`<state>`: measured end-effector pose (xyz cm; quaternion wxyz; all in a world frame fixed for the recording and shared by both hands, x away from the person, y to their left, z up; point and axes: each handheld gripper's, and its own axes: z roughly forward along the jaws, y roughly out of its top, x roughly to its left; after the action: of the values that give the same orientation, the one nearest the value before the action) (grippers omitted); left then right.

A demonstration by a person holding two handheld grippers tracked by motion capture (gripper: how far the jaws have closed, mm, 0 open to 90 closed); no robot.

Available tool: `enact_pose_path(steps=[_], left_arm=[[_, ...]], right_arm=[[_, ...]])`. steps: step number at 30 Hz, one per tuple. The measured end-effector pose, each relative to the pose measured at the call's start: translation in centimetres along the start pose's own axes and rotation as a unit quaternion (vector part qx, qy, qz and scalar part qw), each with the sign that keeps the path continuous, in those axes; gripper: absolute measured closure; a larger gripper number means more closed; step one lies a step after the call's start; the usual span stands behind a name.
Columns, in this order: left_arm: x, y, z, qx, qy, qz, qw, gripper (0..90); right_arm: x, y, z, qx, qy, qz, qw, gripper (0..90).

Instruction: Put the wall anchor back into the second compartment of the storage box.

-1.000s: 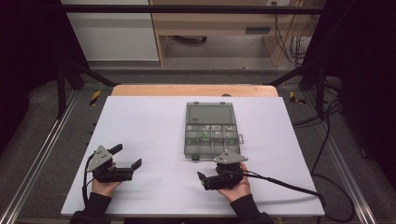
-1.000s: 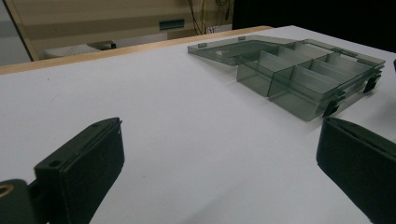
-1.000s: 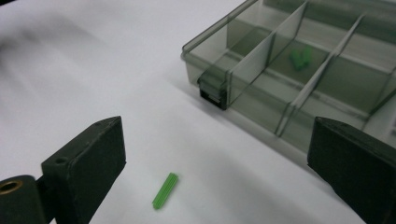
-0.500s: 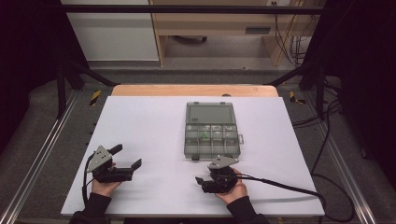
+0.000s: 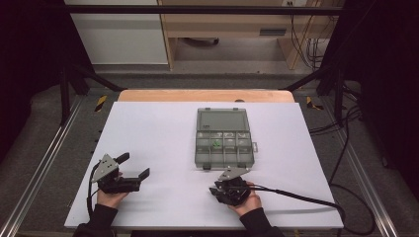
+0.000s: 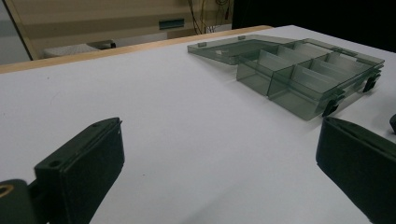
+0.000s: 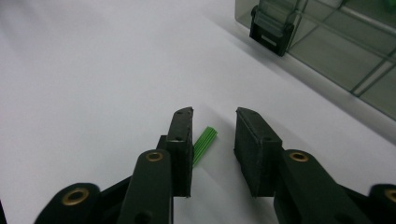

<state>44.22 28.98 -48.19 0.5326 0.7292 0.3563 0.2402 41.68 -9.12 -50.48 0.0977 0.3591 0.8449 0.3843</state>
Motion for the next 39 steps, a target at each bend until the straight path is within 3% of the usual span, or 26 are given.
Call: enact_pose_path(steps=[9,20,39], left_arm=[[0.0,0.0,0.0,0.001,0.0,0.0,1.0,0.7],[0.0,0.0,0.0,0.0,0.0,0.0,1.0,0.7],[0.0,0.0,0.0,-0.001,-0.001,-0.001,1.0,0.6]], right_arm=[[-0.1,0.0,0.0,0.004,0.005,0.001,1.0,81.0],[-0.3,0.3,-0.2,0.009,0.011,0.012,0.9998,84.5],[-1.3,2.4,-3.4,-0.056,-0.004,0.019,0.9982,84.7]])
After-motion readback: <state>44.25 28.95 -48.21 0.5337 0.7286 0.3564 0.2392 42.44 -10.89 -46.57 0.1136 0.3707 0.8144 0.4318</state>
